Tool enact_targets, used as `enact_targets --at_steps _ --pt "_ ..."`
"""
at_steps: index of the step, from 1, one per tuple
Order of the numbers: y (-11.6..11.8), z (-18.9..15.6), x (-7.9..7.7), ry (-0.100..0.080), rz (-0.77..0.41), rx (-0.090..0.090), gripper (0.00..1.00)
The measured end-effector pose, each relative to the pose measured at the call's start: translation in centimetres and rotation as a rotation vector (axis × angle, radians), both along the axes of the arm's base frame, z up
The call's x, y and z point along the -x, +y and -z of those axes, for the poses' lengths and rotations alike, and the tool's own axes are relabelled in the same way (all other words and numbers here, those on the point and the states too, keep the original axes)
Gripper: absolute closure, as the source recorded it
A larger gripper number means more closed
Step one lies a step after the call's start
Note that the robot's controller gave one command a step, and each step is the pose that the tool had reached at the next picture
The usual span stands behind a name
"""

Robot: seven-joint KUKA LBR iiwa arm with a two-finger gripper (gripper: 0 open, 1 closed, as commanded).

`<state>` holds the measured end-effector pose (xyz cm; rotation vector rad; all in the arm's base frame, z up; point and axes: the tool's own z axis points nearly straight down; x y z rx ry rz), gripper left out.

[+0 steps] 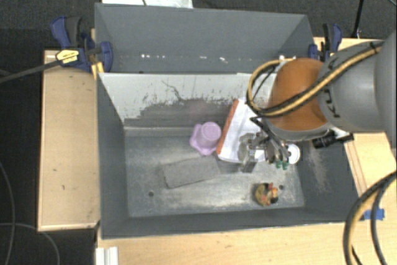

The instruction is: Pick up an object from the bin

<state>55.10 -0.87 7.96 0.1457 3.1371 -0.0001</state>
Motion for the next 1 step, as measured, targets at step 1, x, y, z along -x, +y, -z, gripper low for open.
enact_targets --at_steps 1 --pt "1.7 -5.4 -0.91 0.006 0.013 0.0 1.0"
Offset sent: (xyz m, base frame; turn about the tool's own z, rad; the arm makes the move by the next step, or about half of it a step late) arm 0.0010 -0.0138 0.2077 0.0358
